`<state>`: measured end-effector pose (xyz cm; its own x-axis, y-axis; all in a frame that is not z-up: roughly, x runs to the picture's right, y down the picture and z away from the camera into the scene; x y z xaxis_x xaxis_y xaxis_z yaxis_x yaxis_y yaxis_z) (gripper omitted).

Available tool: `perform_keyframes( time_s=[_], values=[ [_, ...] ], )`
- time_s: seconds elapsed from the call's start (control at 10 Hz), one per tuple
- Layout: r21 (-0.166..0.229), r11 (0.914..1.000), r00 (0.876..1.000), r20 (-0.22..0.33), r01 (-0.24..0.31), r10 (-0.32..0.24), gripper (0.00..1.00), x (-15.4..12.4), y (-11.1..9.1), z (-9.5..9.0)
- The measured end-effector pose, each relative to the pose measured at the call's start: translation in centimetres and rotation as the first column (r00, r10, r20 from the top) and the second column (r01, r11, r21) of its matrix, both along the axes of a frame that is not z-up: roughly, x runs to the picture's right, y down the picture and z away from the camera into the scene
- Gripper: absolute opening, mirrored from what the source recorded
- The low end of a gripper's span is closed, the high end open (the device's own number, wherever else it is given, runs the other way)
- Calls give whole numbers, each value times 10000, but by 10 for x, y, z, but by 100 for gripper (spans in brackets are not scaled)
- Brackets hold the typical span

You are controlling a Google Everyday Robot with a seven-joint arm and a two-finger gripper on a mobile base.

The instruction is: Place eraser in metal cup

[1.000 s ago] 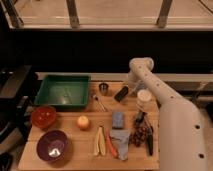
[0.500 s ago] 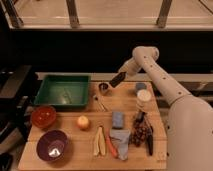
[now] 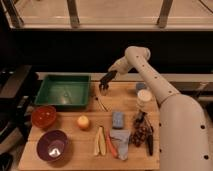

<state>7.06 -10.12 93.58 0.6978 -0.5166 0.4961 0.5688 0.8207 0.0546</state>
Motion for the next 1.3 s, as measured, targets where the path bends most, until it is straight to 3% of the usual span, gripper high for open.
perform_keyframes(
  time_s=[0.2,1.0,1.3],
  values=[
    [-259,9996,9997,227,75,-69,2,-8,9,10],
    [-1189,9927,9994,300,195,-160,75,-17,37,34],
    [-1107,9934,9985,482,308,-256,75,-25,35,29]
  ],
)
